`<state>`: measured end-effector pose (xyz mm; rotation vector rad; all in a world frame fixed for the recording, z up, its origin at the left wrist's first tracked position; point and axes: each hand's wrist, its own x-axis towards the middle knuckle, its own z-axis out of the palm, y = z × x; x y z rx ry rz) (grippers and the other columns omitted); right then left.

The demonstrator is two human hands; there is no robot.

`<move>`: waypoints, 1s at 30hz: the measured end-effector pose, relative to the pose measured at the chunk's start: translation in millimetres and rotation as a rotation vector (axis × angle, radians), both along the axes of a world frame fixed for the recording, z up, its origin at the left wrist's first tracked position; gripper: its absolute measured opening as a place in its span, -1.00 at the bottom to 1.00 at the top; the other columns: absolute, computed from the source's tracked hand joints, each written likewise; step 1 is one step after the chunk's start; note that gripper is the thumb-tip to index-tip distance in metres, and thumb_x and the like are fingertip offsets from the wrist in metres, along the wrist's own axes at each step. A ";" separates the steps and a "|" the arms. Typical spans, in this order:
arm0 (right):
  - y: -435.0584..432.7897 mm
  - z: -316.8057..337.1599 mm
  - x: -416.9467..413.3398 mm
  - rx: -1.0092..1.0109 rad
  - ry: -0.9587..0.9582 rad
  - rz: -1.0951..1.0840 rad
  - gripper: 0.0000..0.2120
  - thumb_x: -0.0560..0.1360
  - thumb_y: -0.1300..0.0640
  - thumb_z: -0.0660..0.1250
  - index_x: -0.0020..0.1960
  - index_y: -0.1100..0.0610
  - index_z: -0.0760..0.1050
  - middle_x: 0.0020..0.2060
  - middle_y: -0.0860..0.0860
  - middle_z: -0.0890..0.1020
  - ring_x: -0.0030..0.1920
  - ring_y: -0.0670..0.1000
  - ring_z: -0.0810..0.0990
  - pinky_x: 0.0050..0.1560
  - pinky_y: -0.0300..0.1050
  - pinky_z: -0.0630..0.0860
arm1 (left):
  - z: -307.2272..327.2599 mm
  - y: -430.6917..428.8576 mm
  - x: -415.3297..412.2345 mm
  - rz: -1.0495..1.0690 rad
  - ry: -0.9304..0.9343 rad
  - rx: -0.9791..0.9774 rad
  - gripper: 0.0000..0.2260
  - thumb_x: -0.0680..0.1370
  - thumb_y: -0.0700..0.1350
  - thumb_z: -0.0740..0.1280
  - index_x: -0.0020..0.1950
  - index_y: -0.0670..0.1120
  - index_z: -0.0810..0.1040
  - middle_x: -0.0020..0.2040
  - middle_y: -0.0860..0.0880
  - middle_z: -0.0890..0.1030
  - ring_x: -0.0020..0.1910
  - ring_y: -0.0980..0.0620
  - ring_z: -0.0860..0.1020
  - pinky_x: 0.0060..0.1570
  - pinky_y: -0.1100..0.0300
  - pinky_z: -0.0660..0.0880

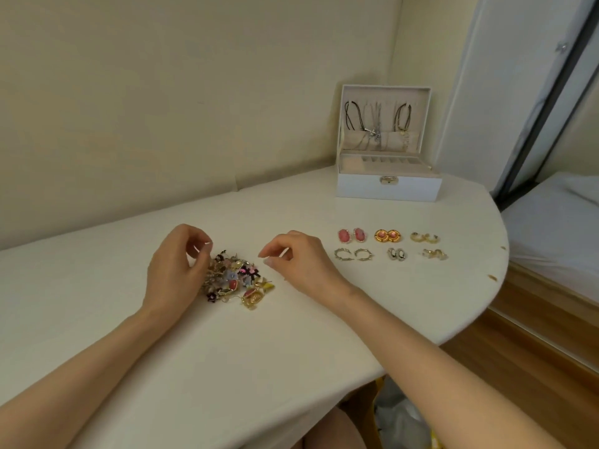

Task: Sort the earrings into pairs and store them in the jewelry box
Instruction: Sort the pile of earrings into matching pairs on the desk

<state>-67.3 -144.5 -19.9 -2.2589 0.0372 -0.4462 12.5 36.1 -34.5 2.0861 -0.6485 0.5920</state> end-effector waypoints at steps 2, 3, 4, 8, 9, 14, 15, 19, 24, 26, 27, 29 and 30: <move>7.7 2.3 11.6 -0.020 0.009 0.020 -0.88 0.48 0.21 0.35 -0.02 0.10 0.63 -0.12 -0.03 0.56 -0.16 -0.12 0.48 -0.03 -0.22 0.46 | -0.5 2.2 4.4 0.034 0.023 -0.024 -0.92 0.51 -0.25 0.28 -0.11 -0.08 0.46 -0.17 0.04 0.53 -0.21 0.12 0.46 -0.25 0.21 0.34; 11.0 3.7 16.7 -0.030 0.015 0.034 -0.87 0.48 0.21 0.35 -0.02 0.10 0.63 -0.14 -0.04 0.56 -0.16 -0.12 0.48 -0.02 -0.22 0.45 | -0.9 2.4 6.5 0.049 0.038 -0.031 -0.93 0.51 -0.24 0.28 -0.11 -0.08 0.46 -0.16 0.04 0.54 -0.21 0.08 0.46 -0.23 0.18 0.34; 13.5 5.3 21.3 -0.035 0.023 0.049 -0.86 0.48 0.22 0.35 -0.01 0.10 0.64 -0.16 -0.05 0.56 -0.16 -0.12 0.47 -0.01 -0.21 0.45 | -0.6 2.3 8.5 0.061 0.059 -0.042 -0.94 0.51 -0.23 0.29 -0.11 -0.09 0.47 -0.16 0.03 0.54 -0.21 0.04 0.46 -0.20 0.15 0.34; 19.8 4.2 33.2 -0.046 0.027 0.070 -0.87 0.47 0.18 0.36 -0.04 0.03 0.64 -0.16 -0.06 0.57 -0.19 -0.12 0.48 -0.03 -0.17 0.48 | -0.8 5.9 19.0 0.055 0.217 0.018 -0.93 0.54 -0.13 0.29 -0.10 -0.12 0.47 -0.20 -0.01 0.55 -0.18 -0.01 0.47 -0.22 0.12 0.35; 19.8 0.9 34.5 -0.048 0.024 0.064 -0.89 0.47 0.17 0.36 -0.06 0.00 0.63 -0.16 -0.06 0.56 -0.19 -0.12 0.47 -0.04 -0.18 0.47 | -1.2 8.2 22.4 0.034 0.266 0.061 -0.91 0.55 -0.12 0.27 -0.11 -0.12 0.47 -0.19 -0.03 0.57 -0.17 -0.03 0.48 -0.21 0.14 0.35; 10.8 -11.1 34.1 -0.066 0.066 0.054 -0.90 0.47 0.11 0.37 -0.06 -0.03 0.64 -0.13 -0.05 0.53 -0.15 -0.12 0.48 -0.05 -0.22 0.42 | 4.0 21.0 34.0 -0.172 0.403 0.218 -0.92 0.54 -0.08 0.30 -0.07 -0.09 0.52 -0.15 -0.03 0.60 -0.17 0.00 0.52 -0.15 0.22 0.40; 9.9 -11.3 33.8 -0.061 0.067 0.050 -0.90 0.46 0.11 0.38 -0.06 -0.03 0.64 -0.13 -0.04 0.54 -0.15 -0.12 0.48 -0.05 -0.22 0.43 | 5.8 23.4 35.3 -0.231 0.427 0.230 -0.94 0.52 -0.09 0.33 -0.08 -0.07 0.54 -0.15 -0.01 0.61 -0.18 0.06 0.52 -0.17 0.30 0.40; 10.7 -13.5 34.1 -0.070 0.054 0.029 -0.89 0.46 0.16 0.38 -0.04 0.02 0.63 -0.13 -0.01 0.53 -0.18 -0.12 0.47 -0.06 -0.24 0.43 | 9.9 30.2 39.1 -0.338 0.462 0.217 -0.97 0.48 -0.17 0.39 -0.15 -0.05 0.58 -0.22 0.04 0.63 -0.25 0.16 0.51 -0.24 0.44 0.38; 9.7 -15.2 34.8 -0.053 0.041 0.015 -0.92 0.46 0.17 0.39 -0.06 0.05 0.63 -0.15 -0.03 0.51 -0.23 -0.17 0.44 -0.15 -0.39 0.35 | 11.4 31.4 40.0 -0.367 0.478 0.198 -0.92 0.50 -0.26 0.35 -0.11 -0.11 0.59 -0.17 -0.03 0.63 -0.22 0.13 0.50 -0.24 0.47 0.39; 10.1 -15.0 34.8 -0.054 0.041 0.013 -0.92 0.46 0.17 0.39 -0.07 0.05 0.64 -0.16 -0.03 0.51 -0.23 -0.17 0.44 -0.14 -0.37 0.35 | 10.3 32.2 42.5 -0.350 0.477 0.207 -0.92 0.51 -0.27 0.34 -0.09 -0.11 0.59 -0.11 -0.09 0.63 -0.16 0.07 0.51 -0.20 0.45 0.40; 9.9 -14.9 34.6 -0.052 0.042 0.012 -0.91 0.46 0.18 0.39 -0.06 0.06 0.64 -0.16 -0.03 0.51 -0.23 -0.17 0.44 -0.13 -0.36 0.36 | 9.8 32.8 43.5 -0.341 0.474 0.218 -0.90 0.51 -0.28 0.33 -0.08 -0.11 0.59 -0.09 -0.10 0.64 -0.14 0.06 0.52 -0.19 0.44 0.40; 9.4 -15.2 34.3 -0.047 0.044 0.011 -0.91 0.46 0.20 0.39 -0.06 0.07 0.63 -0.16 -0.03 0.51 -0.24 -0.17 0.44 -0.14 -0.39 0.36 | 9.4 33.6 45.4 -0.327 0.463 0.237 -0.83 0.52 -0.33 0.28 -0.09 -0.09 0.59 -0.08 -0.08 0.65 -0.15 0.14 0.53 -0.19 0.47 0.41; 9.5 -15.2 34.0 -0.045 0.040 0.010 -0.90 0.46 0.21 0.39 -0.06 0.07 0.63 -0.16 -0.03 0.51 -0.25 -0.18 0.44 -0.15 -0.42 0.35 | 8.7 33.9 46.0 -0.317 0.454 0.240 -0.81 0.52 -0.35 0.27 -0.10 -0.09 0.58 -0.09 -0.05 0.65 -0.20 0.20 0.53 -0.21 0.48 0.40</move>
